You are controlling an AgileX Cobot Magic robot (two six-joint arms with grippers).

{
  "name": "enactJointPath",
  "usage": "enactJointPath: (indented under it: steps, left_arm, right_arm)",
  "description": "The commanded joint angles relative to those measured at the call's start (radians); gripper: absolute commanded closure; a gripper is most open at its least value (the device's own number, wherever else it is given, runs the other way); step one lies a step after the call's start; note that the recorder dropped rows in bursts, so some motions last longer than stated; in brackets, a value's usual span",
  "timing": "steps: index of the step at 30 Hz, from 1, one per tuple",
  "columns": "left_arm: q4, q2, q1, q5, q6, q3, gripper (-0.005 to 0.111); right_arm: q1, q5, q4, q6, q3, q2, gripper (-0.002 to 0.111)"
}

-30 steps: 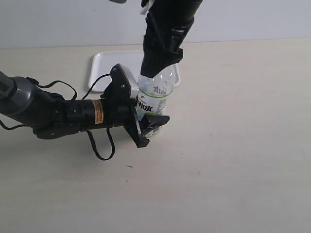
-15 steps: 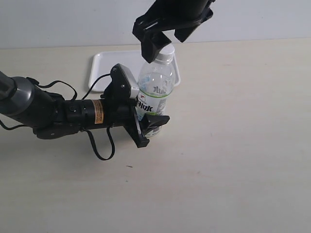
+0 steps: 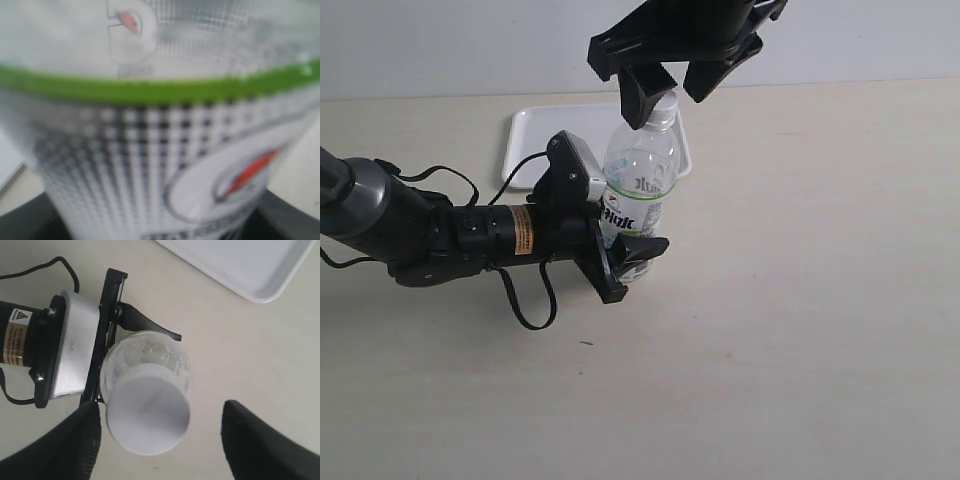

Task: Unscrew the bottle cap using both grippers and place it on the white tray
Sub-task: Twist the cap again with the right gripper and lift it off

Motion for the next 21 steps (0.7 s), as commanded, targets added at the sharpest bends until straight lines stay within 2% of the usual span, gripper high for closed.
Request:
enactJointPath:
  steps: [1,15,19,21]
  left_arm:
    - [-0.002,-0.003,0.0,0.012,-0.008,0.001,0.107]
    - [-0.002,-0.003,0.0,0.012,-0.008,0.001,0.107]
    - [-0.002,-0.003,0.0,0.012,-0.008,0.001,0.107]
    - [-0.002,-0.003,0.0,0.012,-0.008,0.001,0.107]
  right_arm:
    - [0.0,-0.016,0.044,0.005,-0.003,-0.003,0.048]
    - [0.0,-0.021,0.08,-0.006,-0.003,0.006,0.056]
    - [0.0,-0.021,0.08,-0.006,-0.003,0.006,0.07]
    - [0.0,-0.019,0.08,-0.006,-0.003,0.006,0.084]
